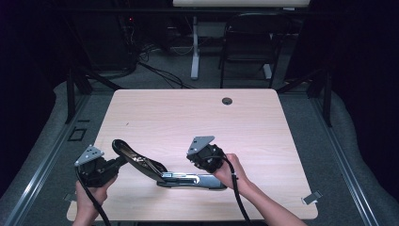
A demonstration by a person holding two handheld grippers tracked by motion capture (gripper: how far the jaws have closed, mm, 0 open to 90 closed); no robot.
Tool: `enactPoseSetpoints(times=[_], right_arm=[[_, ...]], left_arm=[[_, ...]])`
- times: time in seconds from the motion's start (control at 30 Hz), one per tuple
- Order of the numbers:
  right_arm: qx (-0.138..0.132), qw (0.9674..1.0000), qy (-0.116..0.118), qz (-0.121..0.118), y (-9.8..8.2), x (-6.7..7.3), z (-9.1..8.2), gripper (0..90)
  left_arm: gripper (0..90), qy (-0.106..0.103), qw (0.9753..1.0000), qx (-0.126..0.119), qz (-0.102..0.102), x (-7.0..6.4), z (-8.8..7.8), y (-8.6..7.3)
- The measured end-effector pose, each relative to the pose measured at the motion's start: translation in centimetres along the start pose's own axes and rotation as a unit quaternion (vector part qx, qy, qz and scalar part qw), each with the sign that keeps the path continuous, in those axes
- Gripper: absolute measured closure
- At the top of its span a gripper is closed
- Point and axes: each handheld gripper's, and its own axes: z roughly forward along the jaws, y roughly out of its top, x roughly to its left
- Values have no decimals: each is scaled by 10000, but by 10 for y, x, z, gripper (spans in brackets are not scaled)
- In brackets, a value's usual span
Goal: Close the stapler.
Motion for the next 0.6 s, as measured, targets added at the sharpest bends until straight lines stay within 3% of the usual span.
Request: enactPoseSetpoints(times=[0.17,0.6], right_arm=[[-76,10000,53,9,3,3,3,900],[-244,9996,144,48,13,8,0,900]], left_arm=[[900,-36,9999,-106,111,-8,5,3],[900,-162,9994,20,289,-19,15,10]])
